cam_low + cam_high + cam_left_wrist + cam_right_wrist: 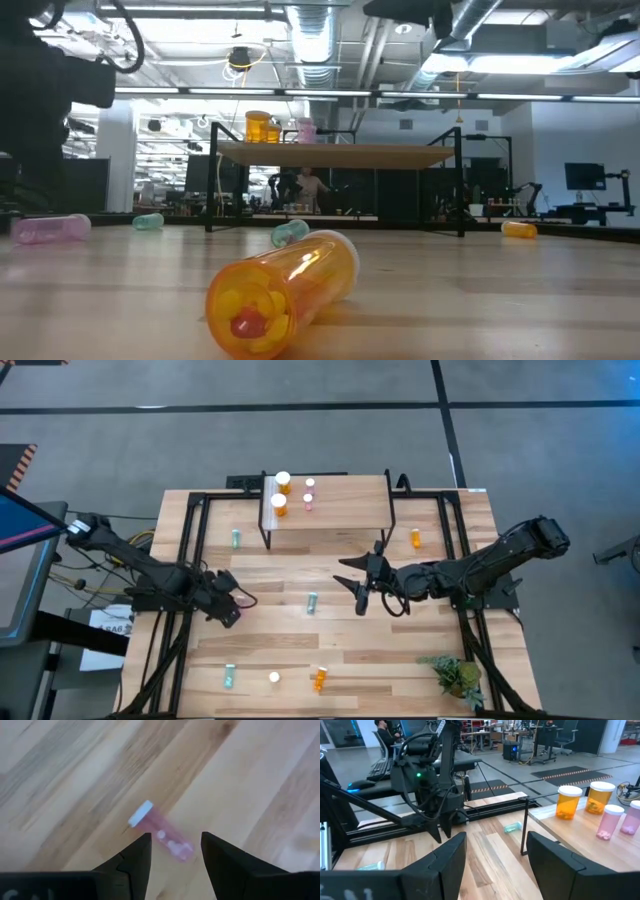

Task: Pick and place medicine bottles onto shelf by color
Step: Put the small pink pill bottle aligned with the other small pink bottles on the shelf

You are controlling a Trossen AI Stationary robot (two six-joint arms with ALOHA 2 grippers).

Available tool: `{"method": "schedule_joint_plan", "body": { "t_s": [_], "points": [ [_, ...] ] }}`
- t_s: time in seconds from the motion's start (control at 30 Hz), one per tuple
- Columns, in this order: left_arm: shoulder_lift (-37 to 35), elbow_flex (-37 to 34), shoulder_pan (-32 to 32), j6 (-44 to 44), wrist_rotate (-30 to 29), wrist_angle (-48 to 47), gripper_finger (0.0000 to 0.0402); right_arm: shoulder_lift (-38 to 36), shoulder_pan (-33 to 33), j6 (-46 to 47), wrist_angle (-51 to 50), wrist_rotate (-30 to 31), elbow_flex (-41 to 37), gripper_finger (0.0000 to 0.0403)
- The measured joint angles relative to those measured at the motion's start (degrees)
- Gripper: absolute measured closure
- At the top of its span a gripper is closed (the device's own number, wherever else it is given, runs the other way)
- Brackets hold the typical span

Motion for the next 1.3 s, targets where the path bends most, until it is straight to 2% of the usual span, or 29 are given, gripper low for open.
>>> {"method": "schedule_joint_plan", "body": {
  "t_s": [0.23,0.4,0.7,0.87,1.07,1.3],
  "points": [
    [5.1,0.0,-0.1,-0.3,-3.4,-0.5,0.0243,0.0,0.0,0.0,-0.3,0.0,0.0,0.0172],
    [9.6,0.0,-0.1,-0.7,-3.2,-0.3,0.0238,0.0,0.0,0.0,-0.3,0.0,0.0,0.0172],
    [15.6,0.0,-0.1,-0.4,-1.7,5.2,0.0177,0.3,0.0,0.2,-0.5,0.0,0.0,0.0172],
    [18.5,0.0,-0.1,0.8,0.5,5.0,0.0156,0.3,0.0,0.4,-0.5,0.0,0.0,0.0172],
    [21.8,0.3,0.0,4.4,3.5,5.2,0.0161,0.3,0.0,0.4,-0.6,0.0,0.0,0.0172],
    [21.3,0.2,0.0,8.4,4.3,5.7,0.0194,0.3,0.0,0.4,-0.8,0.0,0.0,0.0172]
  ]
}}
